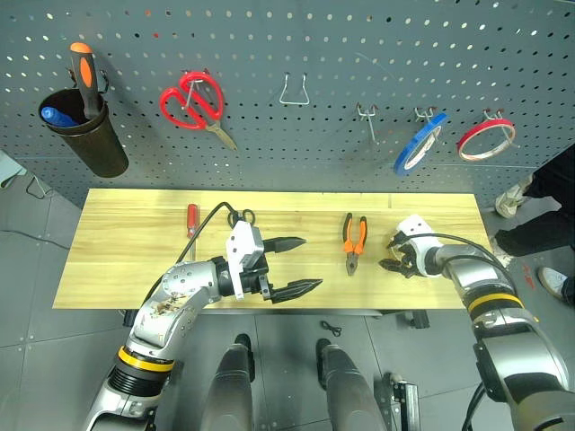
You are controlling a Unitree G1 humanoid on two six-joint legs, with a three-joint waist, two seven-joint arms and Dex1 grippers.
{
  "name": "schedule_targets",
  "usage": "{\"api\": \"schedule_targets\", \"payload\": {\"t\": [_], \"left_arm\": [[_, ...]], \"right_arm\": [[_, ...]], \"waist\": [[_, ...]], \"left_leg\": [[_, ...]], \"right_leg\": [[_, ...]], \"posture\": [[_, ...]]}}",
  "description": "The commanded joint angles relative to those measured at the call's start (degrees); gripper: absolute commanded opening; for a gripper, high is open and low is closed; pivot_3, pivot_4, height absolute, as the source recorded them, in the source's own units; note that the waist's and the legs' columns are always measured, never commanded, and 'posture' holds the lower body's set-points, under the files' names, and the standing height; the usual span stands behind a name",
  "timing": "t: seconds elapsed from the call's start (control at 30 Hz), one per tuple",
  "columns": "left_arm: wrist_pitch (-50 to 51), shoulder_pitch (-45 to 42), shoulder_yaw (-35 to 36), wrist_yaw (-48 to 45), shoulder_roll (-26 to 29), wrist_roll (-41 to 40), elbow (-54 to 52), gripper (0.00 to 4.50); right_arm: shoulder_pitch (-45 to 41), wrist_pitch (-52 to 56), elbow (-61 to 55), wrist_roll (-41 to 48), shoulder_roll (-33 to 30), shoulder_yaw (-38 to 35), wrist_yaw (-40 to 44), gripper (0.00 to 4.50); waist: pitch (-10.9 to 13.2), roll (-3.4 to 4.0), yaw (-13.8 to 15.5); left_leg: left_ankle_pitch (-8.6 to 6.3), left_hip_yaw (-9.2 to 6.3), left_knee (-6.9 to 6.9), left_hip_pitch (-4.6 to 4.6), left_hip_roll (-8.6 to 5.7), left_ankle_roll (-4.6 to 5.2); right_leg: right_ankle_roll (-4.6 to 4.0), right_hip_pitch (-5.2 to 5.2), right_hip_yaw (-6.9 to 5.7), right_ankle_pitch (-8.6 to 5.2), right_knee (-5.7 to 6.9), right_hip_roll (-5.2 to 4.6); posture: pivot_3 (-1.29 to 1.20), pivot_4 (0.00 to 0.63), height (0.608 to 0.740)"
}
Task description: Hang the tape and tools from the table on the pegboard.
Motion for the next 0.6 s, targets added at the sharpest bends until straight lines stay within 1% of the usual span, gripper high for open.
{"api": "schedule_targets", "payload": {"t": [0.03, 0.13, 0.2, 0.27, 0.3, 0.33, 0.37, 0.4, 0.5, 0.53, 0.6], "left_arm": [[-0.39, 0.15, 0.19, 0.16, -0.47, -0.93, -2.41, 4.50], [-0.51, 0.10, 0.07, 0.30, -0.86, -0.87, -2.30, 4.50], [0.07, 0.14, 0.06, 0.70, -1.21, -1.20, -2.75, 4.50], [1.70, 0.18, 0.13, 1.26, -1.37, -1.95, -3.24, 4.50], [4.67, 0.35, 0.48, 1.64, -1.00, -3.96, -4.50, 4.50], [6.72, 0.47, 0.67, 1.88, -0.77, -5.31, -5.27, 4.50], [10.26, 0.41, 1.67, 2.98, -0.57, -8.07, -6.35, 4.50], [12.67, 0.37, 2.38, 3.78, -0.48, -9.92, -7.00, 4.50], [19.52, -0.37, 7.58, 8.44, -0.98, -17.06, -7.60, 4.50], [21.23, -0.59, 9.11, 9.96, -1.35, -19.22, -7.72, 4.50], [22.94, -0.85, 11.88, 13.93, -3.39, -22.63, -7.73, 4.50]], "right_arm": [[1.03, 0.42, 2.67, 0.33, 0.86, -1.33, -0.41, 1.94], [1.29, -0.74, 3.18, -0.19, 1.36, -1.81, -1.64, 0.89], [2.68, -1.83, 0.52, -0.56, 1.14, -1.88, -2.18, 0.25], [5.09, -1.60, -4.68, -0.50, 0.64, -2.02, -2.59, 0.23], [8.00, 2.86, -12.84, 1.10, 0.66, -3.28, -2.96, 0.23], [10.06, 6.22, -18.52, 2.29, 0.79, -4.28, -3.30, 0.23], [13.68, 8.85, -28.17, 2.38, 0.39, -4.84, -4.14, 0.23], [16.27, 10.62, -34.89, 2.23, 0.13, -5.13, -4.84, 0.23], [28.45, 14.74, -64.07, -1.38, 0.03, -6.54, -10.21, 0.23], [31.59, 14.74, -70.89, -3.04, -0.12, -6.45, -11.89, 0.23], [35.68, 12.36, -79.21, -7.65, 0.26, -5.47, -16.21, 0.23]], "waist": [[0.00, 0.00, -0.01], [0.00, 0.00, -0.06], [-0.01, -0.01, -0.10], [-0.02, -0.02, -0.03], [-0.02, -0.02, -0.03], [-0.02, -0.01, -0.02], [-0.02, 0.00, -0.01], [-0.03, 0.04, 0.04], [-0.12, 0.19, -0.05], [-0.15, 0.25, -0.06], [-0.31, 0.23, -0.23]], "left_leg": [[0.00, 0.00, 0.00, 0.00, 0.00, 0.00], [0.00, -0.01, 0.00, 0.01, 0.00, 0.00], [0.00, -0.01, 0.00, 0.02, 0.00, 0.00], [0.00, -0.02, 0.00, 0.03, 0.00, -0.01], [0.01, -0.03, -0.01, 0.03, 0.00, -0.01], [0.01, -0.03, -0.01, 0.02, -0.01, -0.02], [0.01, -0.06, -0.04, 0.00, -0.01, -0.02], [0.01, -0.10, -0.04, -0.02, -0.01, -0.02], [0.02, -0.18, -0.07, -0.22, -0.03, -0.04], [0.02, -0.20, -0.05, -0.24, -0.03, -0.04], [0.05, -0.20, -0.05, -0.24, -0.04, -0.12]], "right_leg": [[0.00, 0.00, 0.00, 0.00, 0.00, 0.00], [0.00, 0.02, -0.01, 0.00, 0.00, 0.00], [0.00, 0.03, -0.01, 0.00, 0.00, 0.01], [0.01, 0.04, -0.01, 0.00, 0.00, 0.01], [0.01, 0.04, -0.02, 0.00, 0.00, 0.01], [0.02, 0.03, -0.01, 0.00, 0.00, 0.01], [0.04, 0.00, -0.02, -0.02, 0.03, 0.01], [0.04, 0.00, -0.05, -0.02, 0.04, 0.01], [0.07, -0.24, -0.09, -0.04, 0.15, 0.01], [0.08, -0.25, -0.10, -0.05, 0.17, 0.01], [0.10, -0.28, -0.10, -0.07, 0.17, 0.01]], "posture": [[0.10, 0.416, 0.740], [0.11, 0.412, 0.740], [0.11, 0.406, 0.740], [0.11, 0.393, 0.740], [0.11, 0.385, 0.740], [0.10, 0.377, 0.740], [0.10, 0.368, 0.740], [0.09, 0.362, 0.740], [0.08, 0.332, 0.740], [0.08, 0.332, 0.740], [0.08, 0.316, 0.740]]}}
